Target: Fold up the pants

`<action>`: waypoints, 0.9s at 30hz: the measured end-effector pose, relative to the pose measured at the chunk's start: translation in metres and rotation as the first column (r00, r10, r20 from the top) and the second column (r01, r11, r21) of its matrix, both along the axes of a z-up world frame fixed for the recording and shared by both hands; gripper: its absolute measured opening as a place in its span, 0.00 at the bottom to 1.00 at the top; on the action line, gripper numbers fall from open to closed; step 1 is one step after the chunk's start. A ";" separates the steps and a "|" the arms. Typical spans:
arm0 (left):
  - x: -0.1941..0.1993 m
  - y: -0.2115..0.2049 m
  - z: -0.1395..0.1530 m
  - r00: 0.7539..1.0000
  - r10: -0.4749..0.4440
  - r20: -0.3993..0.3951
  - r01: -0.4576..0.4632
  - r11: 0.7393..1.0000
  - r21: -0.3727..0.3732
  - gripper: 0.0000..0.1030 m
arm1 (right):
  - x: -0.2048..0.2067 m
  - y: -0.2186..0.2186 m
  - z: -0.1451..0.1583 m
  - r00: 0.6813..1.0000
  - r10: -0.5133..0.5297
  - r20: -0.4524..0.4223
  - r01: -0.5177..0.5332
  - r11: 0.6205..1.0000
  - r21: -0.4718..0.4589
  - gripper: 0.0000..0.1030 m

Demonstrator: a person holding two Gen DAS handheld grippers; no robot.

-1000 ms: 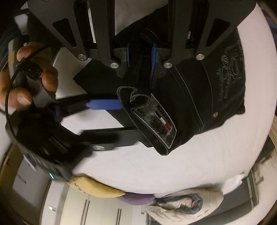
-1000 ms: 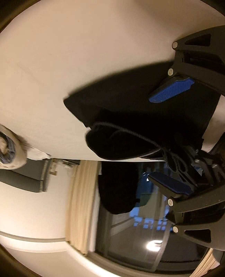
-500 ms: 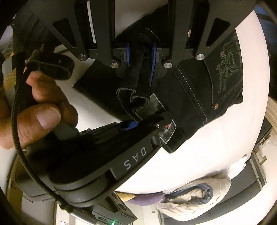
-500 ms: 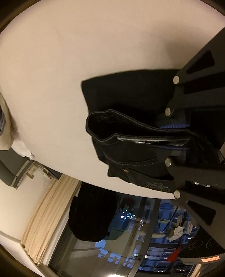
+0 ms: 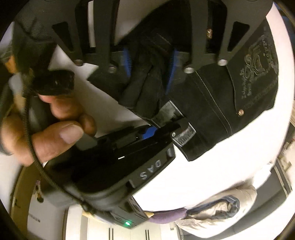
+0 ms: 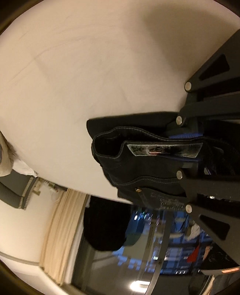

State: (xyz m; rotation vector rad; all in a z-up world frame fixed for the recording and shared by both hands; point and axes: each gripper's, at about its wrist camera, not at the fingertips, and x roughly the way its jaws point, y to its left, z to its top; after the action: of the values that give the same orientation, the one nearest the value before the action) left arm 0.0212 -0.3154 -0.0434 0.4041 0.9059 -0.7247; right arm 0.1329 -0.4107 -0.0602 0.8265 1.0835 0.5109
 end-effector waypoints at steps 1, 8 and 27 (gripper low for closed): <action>0.000 0.007 0.004 0.999 -0.002 -0.041 0.000 1.000 -0.027 0.55 | -0.002 -0.002 0.001 1.000 -0.008 -0.003 0.008 1.000 0.010 0.19; -0.008 0.110 0.051 0.988 0.105 -0.112 -0.131 0.956 -0.262 0.74 | -0.033 -0.027 0.045 0.983 -0.179 0.041 0.183 0.978 -0.102 0.58; 0.060 0.195 0.058 0.967 0.235 -0.095 -0.253 0.903 -0.348 0.74 | -0.086 0.032 0.061 0.986 -0.114 0.118 0.120 0.992 -0.042 0.37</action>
State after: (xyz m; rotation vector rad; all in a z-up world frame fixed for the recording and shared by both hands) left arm 0.0815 -0.1199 0.0150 -0.0534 0.8324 -0.6529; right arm 0.0464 -0.3788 0.0011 0.8027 0.9316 0.4269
